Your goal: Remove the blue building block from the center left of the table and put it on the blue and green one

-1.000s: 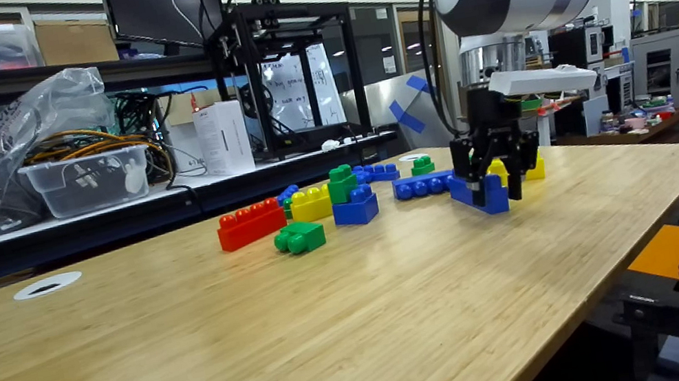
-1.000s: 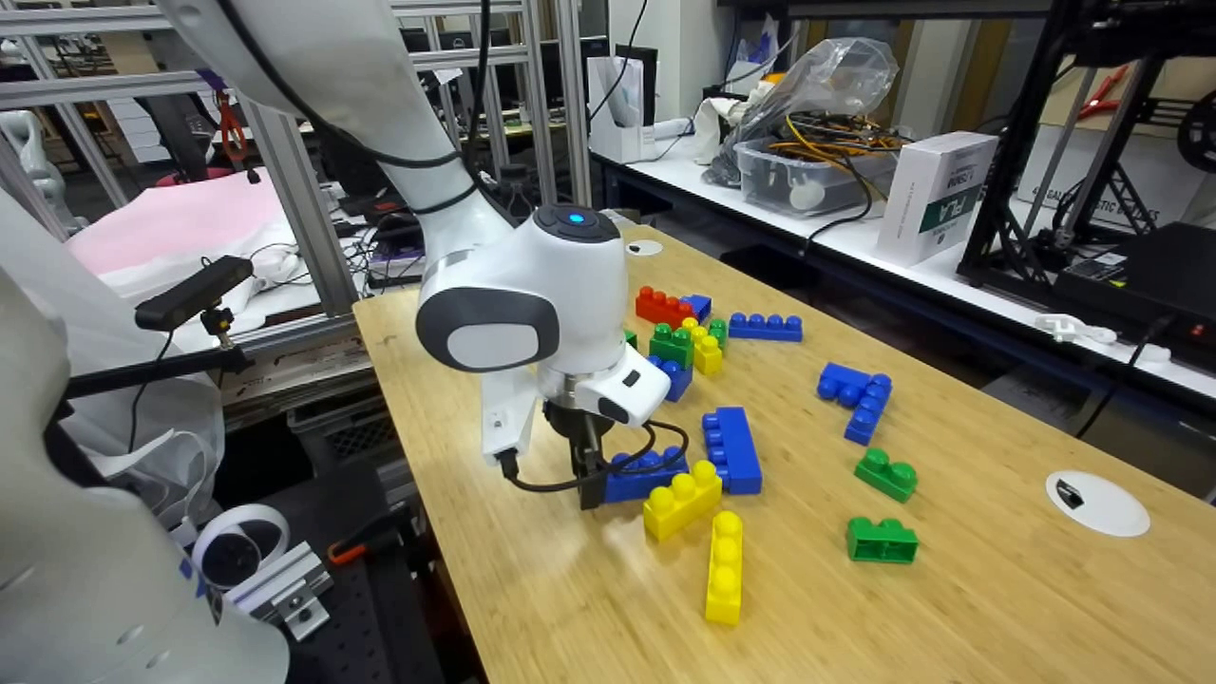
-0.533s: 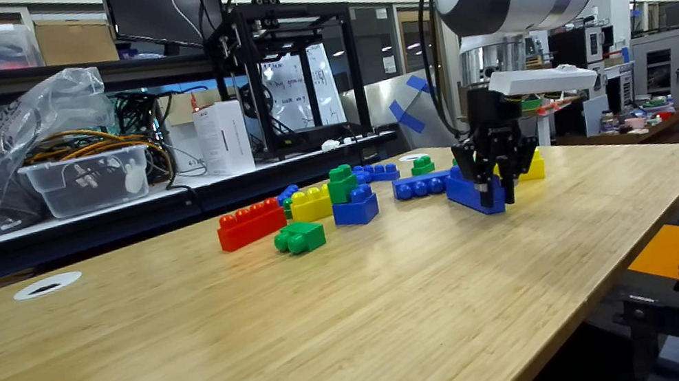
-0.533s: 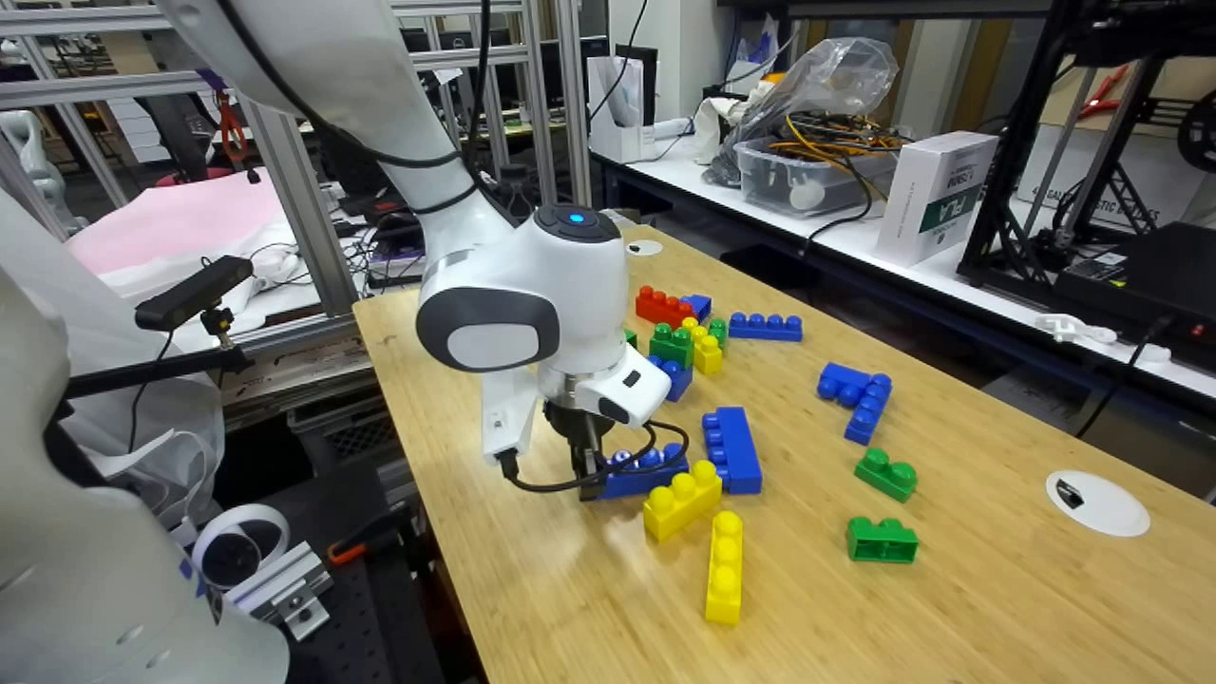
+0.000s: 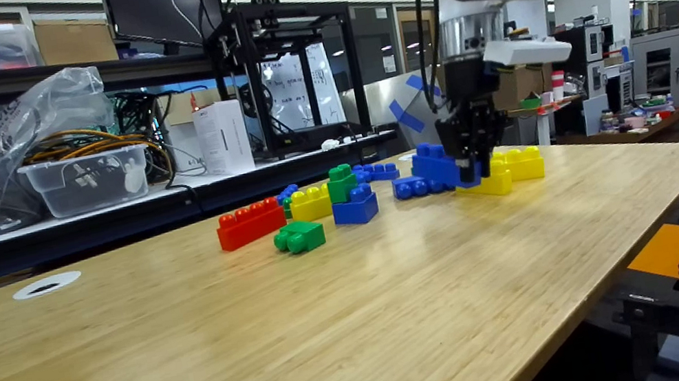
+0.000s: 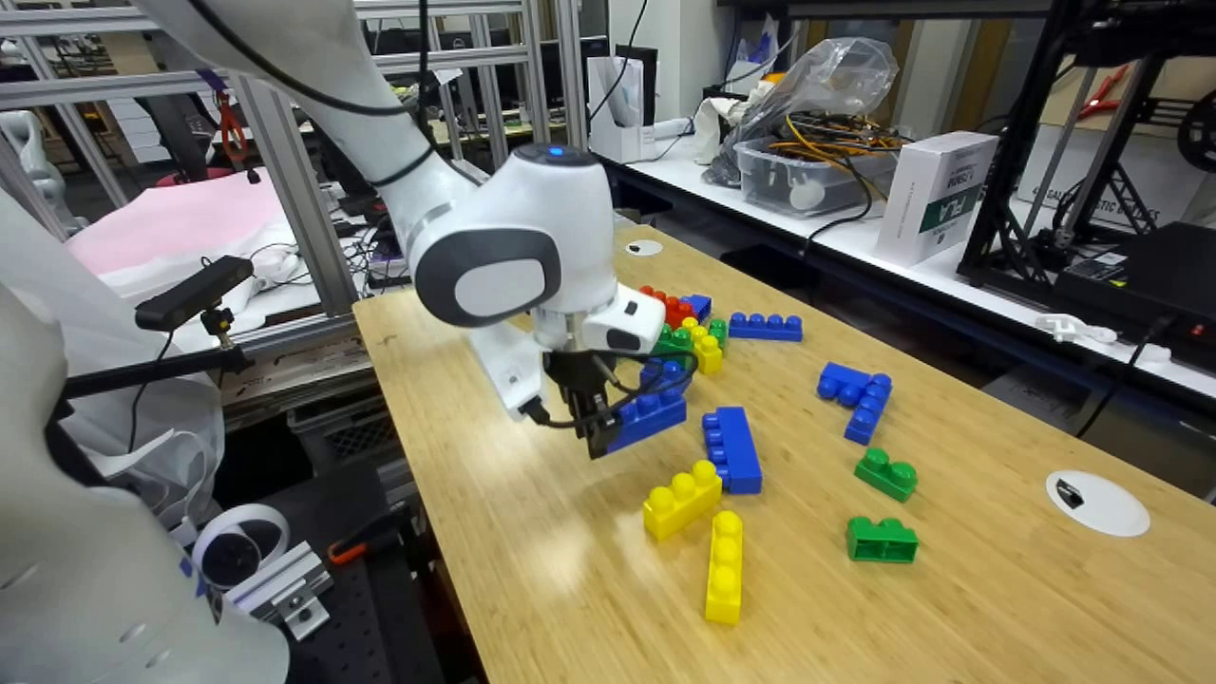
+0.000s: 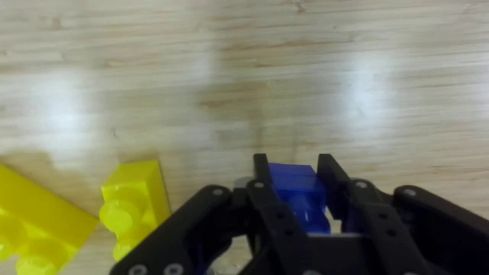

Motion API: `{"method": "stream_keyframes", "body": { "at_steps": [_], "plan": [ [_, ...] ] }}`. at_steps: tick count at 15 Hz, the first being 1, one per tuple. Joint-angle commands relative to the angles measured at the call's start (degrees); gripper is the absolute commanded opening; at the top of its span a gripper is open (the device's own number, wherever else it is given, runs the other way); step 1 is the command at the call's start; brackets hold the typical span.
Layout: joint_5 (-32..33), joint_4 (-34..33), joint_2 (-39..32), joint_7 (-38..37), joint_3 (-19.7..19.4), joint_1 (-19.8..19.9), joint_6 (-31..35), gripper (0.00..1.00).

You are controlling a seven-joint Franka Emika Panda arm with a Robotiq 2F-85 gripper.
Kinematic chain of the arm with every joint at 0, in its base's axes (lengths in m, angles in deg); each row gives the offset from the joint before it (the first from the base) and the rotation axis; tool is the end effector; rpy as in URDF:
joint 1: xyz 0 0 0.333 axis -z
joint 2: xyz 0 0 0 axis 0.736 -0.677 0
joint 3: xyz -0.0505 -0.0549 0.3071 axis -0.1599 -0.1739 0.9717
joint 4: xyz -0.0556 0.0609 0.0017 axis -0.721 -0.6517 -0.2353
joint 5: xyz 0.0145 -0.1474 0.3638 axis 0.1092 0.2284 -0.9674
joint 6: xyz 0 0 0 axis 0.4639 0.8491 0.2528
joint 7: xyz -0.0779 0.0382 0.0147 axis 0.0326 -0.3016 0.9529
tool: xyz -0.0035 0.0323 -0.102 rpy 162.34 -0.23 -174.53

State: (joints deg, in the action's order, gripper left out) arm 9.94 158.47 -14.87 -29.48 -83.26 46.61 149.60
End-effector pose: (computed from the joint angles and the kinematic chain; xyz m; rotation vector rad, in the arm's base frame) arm 0.4177 0.0109 0.2304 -3.0803 0.0633 -0.0918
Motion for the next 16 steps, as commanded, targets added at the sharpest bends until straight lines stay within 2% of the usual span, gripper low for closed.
{"method": "stream_keyframes", "body": {
  "at_steps": [1,4,8,11,16],
  "plan": [
    [2.0,0.0,8.8,7.1,0.6,-1.3,-8.4,0.11],
    [4.4,-2.1,14.9,12.2,0.3,-3.5,-15.9,0.11],
    [9.2,-5.5,19.7,18.2,0.1,-5.3,-24.3,0.11],
    [12.5,-9.3,19.2,23.9,-0.1,-6.4,-28.7,0.11],
    [17.0,-15.4,14.5,33.7,0.2,-7.8,-31.7,0.11]
  ]
}}
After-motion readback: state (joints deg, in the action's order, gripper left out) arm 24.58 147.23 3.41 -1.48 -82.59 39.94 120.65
